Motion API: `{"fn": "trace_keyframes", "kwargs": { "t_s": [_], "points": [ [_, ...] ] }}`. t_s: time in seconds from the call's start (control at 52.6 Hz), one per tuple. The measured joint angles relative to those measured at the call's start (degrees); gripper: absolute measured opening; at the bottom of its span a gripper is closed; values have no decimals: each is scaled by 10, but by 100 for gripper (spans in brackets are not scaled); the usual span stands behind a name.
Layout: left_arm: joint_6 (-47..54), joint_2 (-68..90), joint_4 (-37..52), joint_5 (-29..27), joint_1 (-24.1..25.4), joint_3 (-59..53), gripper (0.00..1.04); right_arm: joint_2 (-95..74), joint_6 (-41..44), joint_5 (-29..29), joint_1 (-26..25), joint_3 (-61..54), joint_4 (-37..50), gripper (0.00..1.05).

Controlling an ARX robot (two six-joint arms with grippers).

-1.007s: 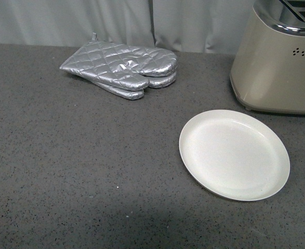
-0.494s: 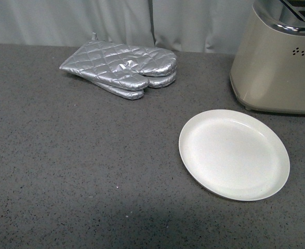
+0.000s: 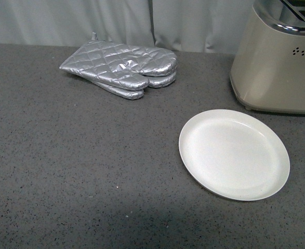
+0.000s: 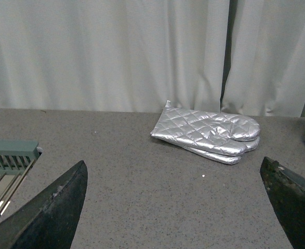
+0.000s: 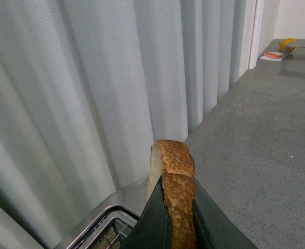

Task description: Put bread into toaster

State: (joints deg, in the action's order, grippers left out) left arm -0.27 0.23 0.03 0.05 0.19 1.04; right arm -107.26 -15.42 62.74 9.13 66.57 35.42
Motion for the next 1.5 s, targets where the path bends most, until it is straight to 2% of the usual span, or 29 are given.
{"fn": "trace_keyframes", "kwargs": {
  "t_s": [0.399,0.494,0.722,0.893,1.501],
  "points": [
    [0,0,0,0,0,0,98,-26,13,24,14,26,12,2],
    [0,0,0,0,0,0,98,-31,35,31,21,26,49,2],
    [0,0,0,0,0,0,98,-31,50,43,27,1,74,2],
    [0,0,0,0,0,0,98,-31,25,50,20,-16,36,2],
    [0,0,0,0,0,0,98,-52,26,55,18,30,14,2]
  ]
}}
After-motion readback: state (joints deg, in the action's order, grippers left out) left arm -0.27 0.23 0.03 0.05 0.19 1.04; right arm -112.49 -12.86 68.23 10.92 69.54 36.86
